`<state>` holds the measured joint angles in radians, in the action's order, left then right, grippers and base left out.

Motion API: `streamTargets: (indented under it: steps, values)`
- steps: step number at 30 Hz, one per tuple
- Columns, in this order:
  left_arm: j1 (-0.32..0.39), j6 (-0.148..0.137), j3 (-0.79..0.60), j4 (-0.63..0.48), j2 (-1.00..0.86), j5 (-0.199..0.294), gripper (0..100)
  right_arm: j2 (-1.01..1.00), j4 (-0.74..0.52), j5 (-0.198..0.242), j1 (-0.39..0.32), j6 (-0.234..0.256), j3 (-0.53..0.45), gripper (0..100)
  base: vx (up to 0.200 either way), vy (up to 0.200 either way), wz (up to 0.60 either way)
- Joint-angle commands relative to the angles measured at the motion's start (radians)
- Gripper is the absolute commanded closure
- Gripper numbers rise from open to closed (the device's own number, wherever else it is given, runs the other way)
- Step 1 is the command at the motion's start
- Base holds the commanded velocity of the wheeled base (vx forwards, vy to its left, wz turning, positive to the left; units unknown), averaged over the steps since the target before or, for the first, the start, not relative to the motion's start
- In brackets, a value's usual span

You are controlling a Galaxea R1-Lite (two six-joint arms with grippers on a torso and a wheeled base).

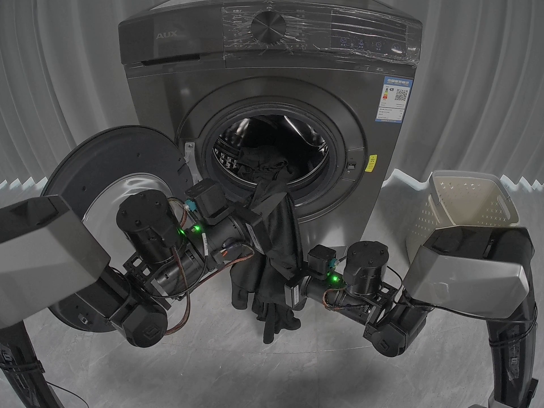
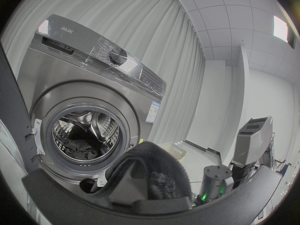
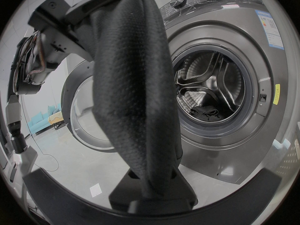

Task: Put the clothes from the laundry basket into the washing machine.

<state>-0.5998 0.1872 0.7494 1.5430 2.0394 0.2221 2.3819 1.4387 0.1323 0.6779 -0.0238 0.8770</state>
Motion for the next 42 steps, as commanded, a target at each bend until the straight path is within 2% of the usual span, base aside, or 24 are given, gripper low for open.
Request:
streamTargets:
  steps: [1, 5, 9, 15, 20, 21, 29, 33, 40, 42]
  values:
    - [0.020, 0.000, 0.013, -0.003, 0.013, -0.018, 100, -0.036, 0.008, 0.000, 0.017, 0.007, -0.039, 100, 0.000, 0.000, 0.00]
    - [0.051, 0.000, 0.025, -0.014, 0.048, -0.050, 100, -0.107, 0.012, -0.003, 0.045, 0.016, -0.099, 100, 0.000, 0.000, 0.00]
    - [0.054, 0.000, 0.018, -0.007, 0.091, -0.067, 100, -0.162, 0.011, -0.020, 0.068, 0.025, -0.118, 100, 0.000, 0.000, 0.00]
    - [0.040, 0.000, 0.005, -0.007, 0.102, -0.069, 100, -0.196, 0.008, -0.025, 0.078, 0.028, -0.118, 100, 0.000, 0.000, 0.00]
    - [0.041, -0.002, -0.013, -0.014, 0.091, -0.069, 100, -0.198, 0.008, -0.026, 0.057, 0.027, -0.125, 100, 0.000, 0.000, 0.00]
    - [0.043, -0.002, -0.024, -0.014, 0.090, -0.069, 0, -0.198, 0.009, -0.025, 0.054, 0.027, -0.127, 100, 0.000, 0.000, 0.00]
    - [0.055, 0.005, -0.053, 0.000, 0.058, -0.066, 0, -0.198, 0.005, -0.026, 0.017, 0.024, -0.127, 100, 0.000, 0.000, 0.00]
    - [0.060, 0.011, -0.085, 0.000, 0.018, -0.061, 0, -0.196, 0.008, -0.025, -0.029, 0.024, -0.125, 100, 0.000, 0.000, 0.00]
    - [0.058, 0.005, -0.159, 0.002, 0.016, -0.047, 0, -0.202, 0.009, -0.023, -0.052, 0.025, -0.116, 100, 0.000, 0.000, 0.00]
    - [0.052, 0.000, -0.193, 0.003, 0.032, -0.020, 0, -0.211, 0.008, -0.023, -0.046, 0.025, -0.110, 100, 0.000, 0.000, 0.00]
